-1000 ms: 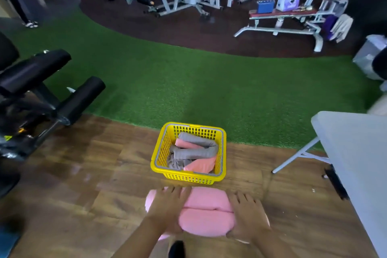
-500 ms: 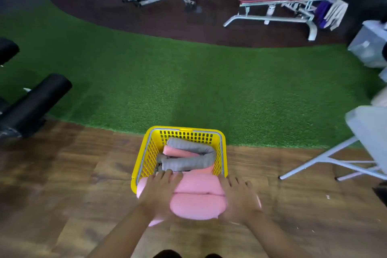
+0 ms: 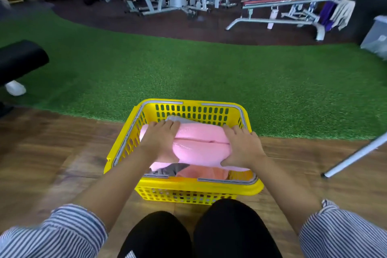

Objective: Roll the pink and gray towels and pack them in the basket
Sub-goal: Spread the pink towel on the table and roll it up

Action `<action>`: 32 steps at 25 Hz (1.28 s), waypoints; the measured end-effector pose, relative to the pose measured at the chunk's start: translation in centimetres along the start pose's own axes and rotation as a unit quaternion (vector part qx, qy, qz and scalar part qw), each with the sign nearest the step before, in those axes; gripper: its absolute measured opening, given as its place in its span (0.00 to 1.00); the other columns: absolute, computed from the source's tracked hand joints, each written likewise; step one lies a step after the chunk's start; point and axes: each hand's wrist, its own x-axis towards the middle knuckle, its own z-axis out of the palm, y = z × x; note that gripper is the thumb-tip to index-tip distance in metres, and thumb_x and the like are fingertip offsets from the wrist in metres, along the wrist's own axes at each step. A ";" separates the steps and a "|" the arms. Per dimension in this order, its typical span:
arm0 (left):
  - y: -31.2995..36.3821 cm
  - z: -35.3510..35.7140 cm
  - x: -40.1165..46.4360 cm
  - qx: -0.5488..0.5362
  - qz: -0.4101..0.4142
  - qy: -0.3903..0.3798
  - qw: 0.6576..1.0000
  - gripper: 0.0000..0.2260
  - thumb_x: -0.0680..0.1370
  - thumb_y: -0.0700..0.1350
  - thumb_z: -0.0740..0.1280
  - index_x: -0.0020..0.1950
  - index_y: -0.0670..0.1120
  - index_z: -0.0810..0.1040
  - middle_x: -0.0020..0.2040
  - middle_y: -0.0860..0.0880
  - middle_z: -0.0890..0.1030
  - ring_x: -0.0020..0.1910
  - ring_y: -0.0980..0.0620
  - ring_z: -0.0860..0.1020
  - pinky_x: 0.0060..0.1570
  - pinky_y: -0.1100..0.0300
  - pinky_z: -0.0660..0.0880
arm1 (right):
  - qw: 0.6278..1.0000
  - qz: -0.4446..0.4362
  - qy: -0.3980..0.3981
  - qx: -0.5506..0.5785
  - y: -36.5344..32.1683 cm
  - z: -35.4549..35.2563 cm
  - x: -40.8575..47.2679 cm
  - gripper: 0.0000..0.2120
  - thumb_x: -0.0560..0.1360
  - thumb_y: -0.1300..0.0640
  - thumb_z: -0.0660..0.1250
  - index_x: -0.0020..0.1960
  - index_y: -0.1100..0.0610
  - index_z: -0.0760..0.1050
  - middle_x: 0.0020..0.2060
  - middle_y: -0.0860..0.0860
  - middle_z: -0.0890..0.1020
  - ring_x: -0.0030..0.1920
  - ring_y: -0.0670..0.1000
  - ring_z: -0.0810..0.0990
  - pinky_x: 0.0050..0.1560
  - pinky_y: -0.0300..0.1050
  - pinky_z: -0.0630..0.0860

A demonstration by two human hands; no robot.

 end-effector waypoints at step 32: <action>-7.6 19.8 19.0 -0.053 0.017 -0.011 0.998 0.50 0.54 0.65 0.73 0.69 0.41 0.65 0.65 0.41 0.73 0.64 0.40 0.69 0.66 0.35 0.63 | 0.979 -0.194 0.017 -0.055 2.9 15.0 18.6 0.45 0.62 0.40 0.65 0.73 0.57 0.58 0.73 0.57 0.59 0.73 0.61 0.56 0.69 0.66 0.53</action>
